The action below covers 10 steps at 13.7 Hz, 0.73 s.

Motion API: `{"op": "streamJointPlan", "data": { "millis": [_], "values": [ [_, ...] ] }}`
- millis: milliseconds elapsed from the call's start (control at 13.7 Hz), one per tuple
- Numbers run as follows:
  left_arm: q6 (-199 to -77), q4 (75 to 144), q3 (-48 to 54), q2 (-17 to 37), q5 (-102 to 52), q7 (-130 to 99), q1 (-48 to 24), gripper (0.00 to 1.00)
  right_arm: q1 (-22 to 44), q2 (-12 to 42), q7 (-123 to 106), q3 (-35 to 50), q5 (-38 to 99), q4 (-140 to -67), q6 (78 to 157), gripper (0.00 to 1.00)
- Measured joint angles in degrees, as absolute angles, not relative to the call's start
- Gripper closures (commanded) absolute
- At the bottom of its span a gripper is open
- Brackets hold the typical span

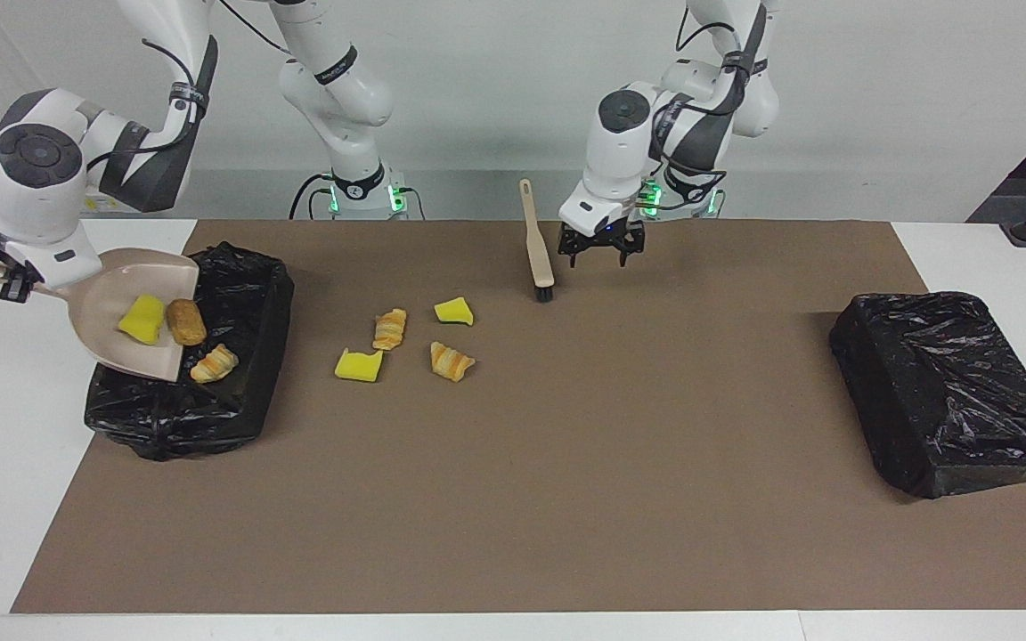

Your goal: Sweep and dump trash in bin

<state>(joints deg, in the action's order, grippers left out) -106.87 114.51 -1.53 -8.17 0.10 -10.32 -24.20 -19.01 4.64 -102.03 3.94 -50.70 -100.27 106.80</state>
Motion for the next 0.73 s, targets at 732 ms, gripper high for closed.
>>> {"op": "streamJointPlan", "data": {
  "millis": [732],
  "values": [
    [-86.5, 85.9, -1.6, 0.5, 0.1, 3.0, -13.4, 0.0, -14.7, 0.7, -94.6, 4.7, -34.5, -99.5, 102.4, 1.0]
  ]
}}
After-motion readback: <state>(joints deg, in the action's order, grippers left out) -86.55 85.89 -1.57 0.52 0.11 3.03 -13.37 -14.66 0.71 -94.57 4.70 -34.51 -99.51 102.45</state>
